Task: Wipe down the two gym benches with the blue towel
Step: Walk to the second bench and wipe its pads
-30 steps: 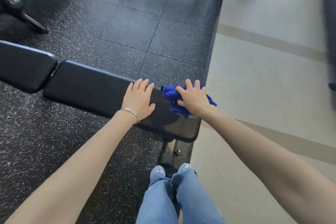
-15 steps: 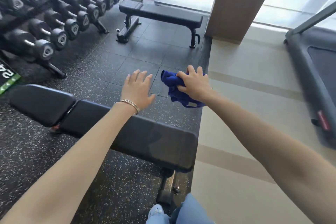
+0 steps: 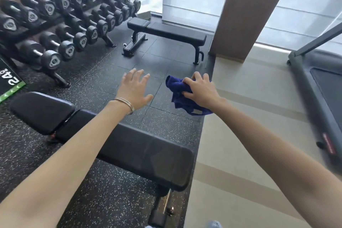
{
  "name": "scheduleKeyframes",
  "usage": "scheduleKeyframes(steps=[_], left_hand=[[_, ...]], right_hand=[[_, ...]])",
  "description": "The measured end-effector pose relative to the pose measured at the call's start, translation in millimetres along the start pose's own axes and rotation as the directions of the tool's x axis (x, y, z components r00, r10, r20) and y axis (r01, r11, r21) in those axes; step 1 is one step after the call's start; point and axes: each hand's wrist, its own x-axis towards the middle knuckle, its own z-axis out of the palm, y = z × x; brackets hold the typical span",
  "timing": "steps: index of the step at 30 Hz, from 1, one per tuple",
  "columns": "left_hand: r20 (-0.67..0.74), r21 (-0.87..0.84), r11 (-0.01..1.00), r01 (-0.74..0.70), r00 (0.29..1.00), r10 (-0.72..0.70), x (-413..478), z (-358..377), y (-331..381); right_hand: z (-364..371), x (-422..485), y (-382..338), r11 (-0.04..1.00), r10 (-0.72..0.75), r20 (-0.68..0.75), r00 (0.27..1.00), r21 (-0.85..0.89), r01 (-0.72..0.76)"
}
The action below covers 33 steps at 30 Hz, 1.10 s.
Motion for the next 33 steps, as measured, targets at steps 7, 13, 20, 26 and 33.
scheduleKeyframes(steps=[7,13,20,26,33], left_hand=[[0.042,0.014,1.000,0.010,0.999,-0.010,17.9,-0.1,82.1],[0.082,0.017,1.000,-0.006,0.997,0.004,35.5,2.6,176.3],[0.070,0.019,1.000,-0.011,0.997,0.009,64.4,-1.2,265.8],[0.074,0.038,0.998,-0.043,0.996,0.040,79.4,-3.4,310.0],[0.097,0.085,0.992,-0.089,0.992,0.081,117.4,10.1,320.5]], right_hand=[[-10.8,-16.9,83.9,0.999,-0.033,0.007,0.999,-0.028,0.033],[-15.2,-38.2,179.4,0.998,-0.042,0.008,0.999,-0.038,0.043],[-13.2,-63.5,273.3,0.998,-0.042,0.015,0.999,-0.036,0.043],[-9.6,-72.8,322.3,0.999,-0.041,0.038,0.998,-0.016,0.041],[5.5,-47.1,346.2,0.999,-0.051,0.047,0.998,-0.012,0.051]])
